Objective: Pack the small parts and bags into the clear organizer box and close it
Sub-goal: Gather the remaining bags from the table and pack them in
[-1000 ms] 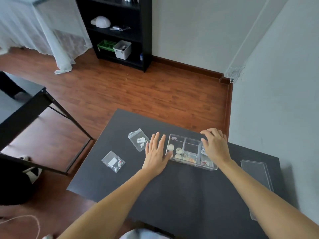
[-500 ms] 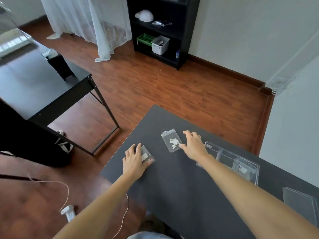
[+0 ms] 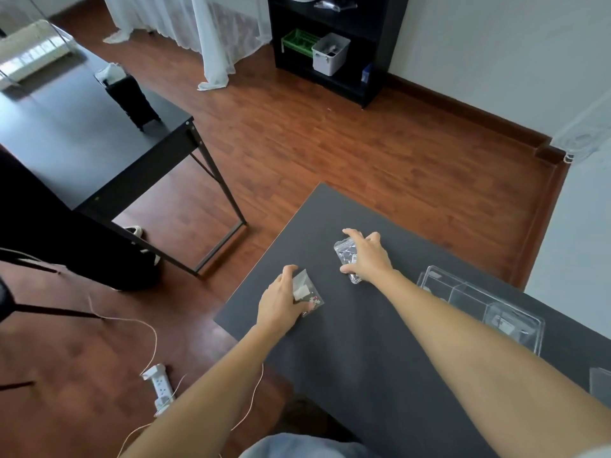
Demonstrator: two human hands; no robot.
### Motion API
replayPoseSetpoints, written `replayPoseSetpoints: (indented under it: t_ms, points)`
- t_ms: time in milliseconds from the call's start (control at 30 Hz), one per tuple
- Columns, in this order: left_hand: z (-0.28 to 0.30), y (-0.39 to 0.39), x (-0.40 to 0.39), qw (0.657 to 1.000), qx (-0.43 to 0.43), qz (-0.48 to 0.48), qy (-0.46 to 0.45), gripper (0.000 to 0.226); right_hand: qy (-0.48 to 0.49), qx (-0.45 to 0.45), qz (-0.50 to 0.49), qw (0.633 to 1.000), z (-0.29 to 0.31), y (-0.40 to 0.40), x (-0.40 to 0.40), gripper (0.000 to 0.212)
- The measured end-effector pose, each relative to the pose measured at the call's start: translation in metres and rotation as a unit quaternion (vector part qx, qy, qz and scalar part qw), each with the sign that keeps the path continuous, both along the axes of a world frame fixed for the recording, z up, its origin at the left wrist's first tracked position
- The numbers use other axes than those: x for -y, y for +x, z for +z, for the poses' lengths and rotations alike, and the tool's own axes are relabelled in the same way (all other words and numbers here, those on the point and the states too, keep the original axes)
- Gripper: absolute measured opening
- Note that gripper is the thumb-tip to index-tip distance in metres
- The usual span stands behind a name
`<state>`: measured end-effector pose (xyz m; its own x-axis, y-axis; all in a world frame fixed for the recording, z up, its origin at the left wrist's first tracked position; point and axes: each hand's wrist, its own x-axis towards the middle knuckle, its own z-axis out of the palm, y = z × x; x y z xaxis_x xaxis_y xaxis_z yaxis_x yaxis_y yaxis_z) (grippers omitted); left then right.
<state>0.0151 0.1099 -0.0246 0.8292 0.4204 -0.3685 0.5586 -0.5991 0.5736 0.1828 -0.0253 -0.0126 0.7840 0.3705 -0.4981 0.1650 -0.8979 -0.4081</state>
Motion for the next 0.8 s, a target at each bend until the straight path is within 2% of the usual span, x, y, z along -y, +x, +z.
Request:
replayPoseSetpoints:
  t_ms: [167, 233, 433, 533, 633, 800]
  points:
    - [-0.002, -0.002, -0.001, 0.999, 0.031, -0.025, 0.003, 0.048, 0.052, -0.023, 0.002, 0.998, -0.001, -0.002, 0.005, 0.053]
    - [0.001, 0.000, -0.003, 0.999, 0.032, -0.035, -0.009, 0.045, 0.096, -0.043, -0.031, 0.994, 0.001, -0.004, 0.013, 0.045]
    - [0.021, 0.018, 0.001, 0.994, 0.078, -0.077, -0.029, 0.051, 0.181, 0.010, -0.120, 0.976, 0.022, -0.001, 0.055, 0.038]
    - [0.035, 0.035, 0.019, 0.988, 0.113, -0.104, -0.025, 0.038, 0.199, 0.037, -0.172, 0.964, 0.040, 0.003, 0.087, 0.034]
    - [0.048, 0.055, 0.045, 0.979, 0.149, -0.134, -0.033, 0.026, 0.227, 0.077, -0.209, 0.948, 0.056, 0.002, 0.124, 0.019]
    - [0.061, 0.084, 0.101, 0.964, 0.188, -0.186, -0.040, 0.017, 0.227, 0.148, -0.282, 0.921, 0.072, -0.006, 0.198, 0.028]
